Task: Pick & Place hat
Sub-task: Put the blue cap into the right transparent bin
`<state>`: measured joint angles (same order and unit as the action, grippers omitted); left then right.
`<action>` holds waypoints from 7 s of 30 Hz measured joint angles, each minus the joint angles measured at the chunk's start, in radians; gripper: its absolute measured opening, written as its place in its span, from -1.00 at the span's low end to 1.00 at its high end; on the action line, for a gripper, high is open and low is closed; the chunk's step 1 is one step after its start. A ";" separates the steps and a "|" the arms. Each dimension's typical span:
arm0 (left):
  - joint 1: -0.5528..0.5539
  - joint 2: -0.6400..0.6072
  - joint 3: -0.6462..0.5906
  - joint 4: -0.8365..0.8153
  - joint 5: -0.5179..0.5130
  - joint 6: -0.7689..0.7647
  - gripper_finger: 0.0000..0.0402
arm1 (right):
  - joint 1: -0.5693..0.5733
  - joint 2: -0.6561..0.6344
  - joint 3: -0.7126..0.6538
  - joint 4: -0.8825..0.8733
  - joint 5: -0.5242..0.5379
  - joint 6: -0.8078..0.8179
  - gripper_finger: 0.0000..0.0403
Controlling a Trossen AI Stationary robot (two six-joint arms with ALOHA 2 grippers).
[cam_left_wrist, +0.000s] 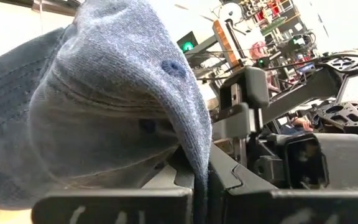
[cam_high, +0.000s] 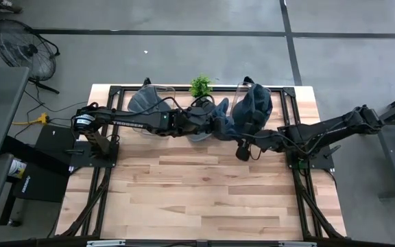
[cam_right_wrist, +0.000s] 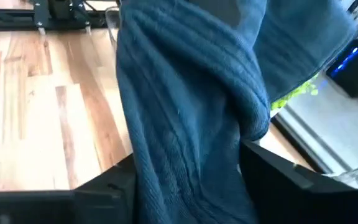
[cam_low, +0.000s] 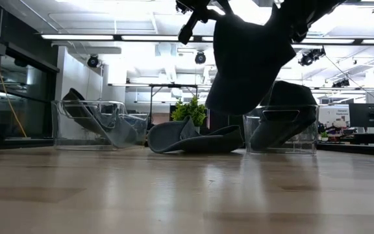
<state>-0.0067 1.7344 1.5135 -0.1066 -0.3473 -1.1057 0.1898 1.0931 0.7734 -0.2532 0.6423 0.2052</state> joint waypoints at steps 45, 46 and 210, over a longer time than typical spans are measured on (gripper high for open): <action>0.020 -0.007 0.000 0.004 0.019 0.143 0.43 | 0.000 -0.022 0.000 -0.041 -0.092 0.086 -1.00; 0.021 -0.016 -0.001 -0.007 0.018 0.150 0.45 | 0.000 -0.022 0.000 -0.044 -0.092 0.086 -1.00; 0.216 -0.166 -0.003 0.052 0.628 0.873 0.47 | -0.572 0.470 0.586 -0.699 0.083 0.109 -1.00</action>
<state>0.2096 1.5688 1.5101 -0.0544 0.2806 -0.2329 -0.3820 1.5634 1.3590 -0.9524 0.7249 0.3142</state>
